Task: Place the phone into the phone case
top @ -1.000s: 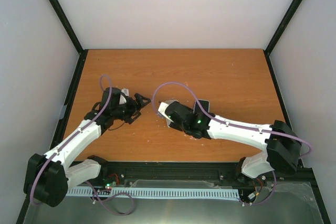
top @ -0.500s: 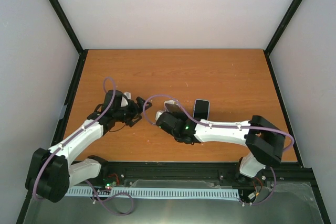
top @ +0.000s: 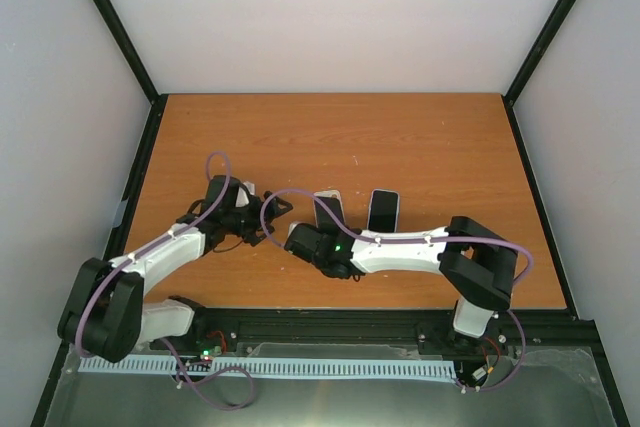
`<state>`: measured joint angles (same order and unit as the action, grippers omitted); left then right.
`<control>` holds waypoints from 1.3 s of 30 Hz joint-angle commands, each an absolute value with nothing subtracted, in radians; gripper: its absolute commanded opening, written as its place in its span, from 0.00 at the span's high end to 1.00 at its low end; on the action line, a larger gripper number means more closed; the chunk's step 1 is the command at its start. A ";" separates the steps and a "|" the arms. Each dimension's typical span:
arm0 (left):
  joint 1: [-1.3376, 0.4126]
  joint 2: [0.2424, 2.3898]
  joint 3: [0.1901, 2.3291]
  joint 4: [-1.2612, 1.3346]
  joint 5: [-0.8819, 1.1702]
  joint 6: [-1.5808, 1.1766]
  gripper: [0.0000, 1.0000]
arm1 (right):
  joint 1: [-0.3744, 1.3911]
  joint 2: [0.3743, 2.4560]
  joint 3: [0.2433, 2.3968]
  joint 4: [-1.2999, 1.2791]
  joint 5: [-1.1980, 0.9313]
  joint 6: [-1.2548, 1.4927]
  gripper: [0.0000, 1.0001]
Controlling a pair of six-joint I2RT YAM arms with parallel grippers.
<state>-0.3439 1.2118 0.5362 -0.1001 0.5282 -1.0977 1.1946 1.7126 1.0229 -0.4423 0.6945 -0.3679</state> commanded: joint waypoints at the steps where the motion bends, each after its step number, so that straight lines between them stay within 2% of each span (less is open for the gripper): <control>1: -0.340 1.259 0.526 -0.051 0.550 -1.064 0.08 | 1.206 1.734 1.045 -0.467 0.633 -0.306 0.69; 7: -0.340 1.287 0.526 -0.048 0.525 -1.037 0.13 | 1.201 1.731 1.001 -0.400 0.610 -0.306 0.65; 15: -0.339 1.319 0.526 -0.031 0.532 -1.027 0.18 | 1.157 1.647 0.950 -0.345 0.498 -0.241 0.43; 19: -0.339 1.335 0.538 -0.024 0.530 -1.009 0.24 | 1.069 1.522 0.915 -0.319 0.361 -0.103 0.36; 21: -0.340 1.351 0.545 -0.014 0.537 -1.002 0.28 | 0.985 1.458 0.901 -0.312 0.214 0.013 0.34; 25: -0.343 1.404 0.558 0.025 0.575 -1.007 0.35 | 0.807 1.425 0.889 -0.313 0.021 0.203 0.37; 31: -0.381 1.484 0.592 0.045 0.586 -1.013 0.37 | 0.722 1.500 0.883 -0.286 -0.096 0.333 0.48; 39: -0.400 1.531 0.626 0.041 0.573 -1.010 0.41 | 0.683 1.645 0.900 -0.230 -0.189 0.383 0.47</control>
